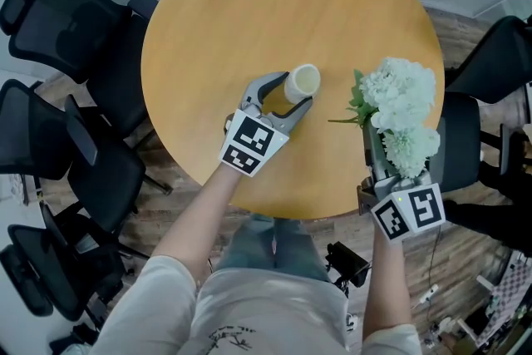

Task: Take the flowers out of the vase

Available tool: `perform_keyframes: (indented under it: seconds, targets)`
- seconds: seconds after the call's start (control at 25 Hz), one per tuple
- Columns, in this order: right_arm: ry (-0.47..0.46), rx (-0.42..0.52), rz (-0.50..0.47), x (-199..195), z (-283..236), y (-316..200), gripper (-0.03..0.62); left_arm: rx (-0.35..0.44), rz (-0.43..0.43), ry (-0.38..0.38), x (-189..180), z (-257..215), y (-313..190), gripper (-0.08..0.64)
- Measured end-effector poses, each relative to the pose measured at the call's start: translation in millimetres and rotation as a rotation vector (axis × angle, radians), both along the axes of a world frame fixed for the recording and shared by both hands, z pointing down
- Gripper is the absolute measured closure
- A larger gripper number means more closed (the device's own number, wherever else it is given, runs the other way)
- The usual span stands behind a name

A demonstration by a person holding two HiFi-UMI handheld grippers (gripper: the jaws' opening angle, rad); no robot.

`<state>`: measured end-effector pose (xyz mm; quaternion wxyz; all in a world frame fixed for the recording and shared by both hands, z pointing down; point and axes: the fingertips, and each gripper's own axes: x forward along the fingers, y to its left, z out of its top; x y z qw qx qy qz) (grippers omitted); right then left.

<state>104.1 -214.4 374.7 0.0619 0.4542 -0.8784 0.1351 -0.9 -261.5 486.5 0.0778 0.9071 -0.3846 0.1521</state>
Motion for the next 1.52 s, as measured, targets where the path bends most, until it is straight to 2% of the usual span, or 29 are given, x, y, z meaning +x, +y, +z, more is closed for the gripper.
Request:
perform_keyframes:
  seconds: [0.64,0.92,1.08,1.2,1.52]
  targets:
    - [-0.001,-0.030,-0.009,3,16,14,0.561,0.024,-0.013,0.017,-3,-14,5,0.284]
    - [0.015,-0.031,-0.017,1,17,22,0.561,0.028,-0.052,0.050,-15,-38,25,0.285]
    - [0.019,-0.033,-0.024,0,10,48,0.561,0.002,-0.046,0.087,-16,-59,61,0.288]
    - [0.014,-0.032,-0.033,3,4,69,0.561,0.003,-0.042,0.079,-17,-70,91,0.328]
    - [0.012,-0.048,-0.073,2,-1,73,0.561,-0.045,-0.098,0.051,-24,-75,111,0.450]
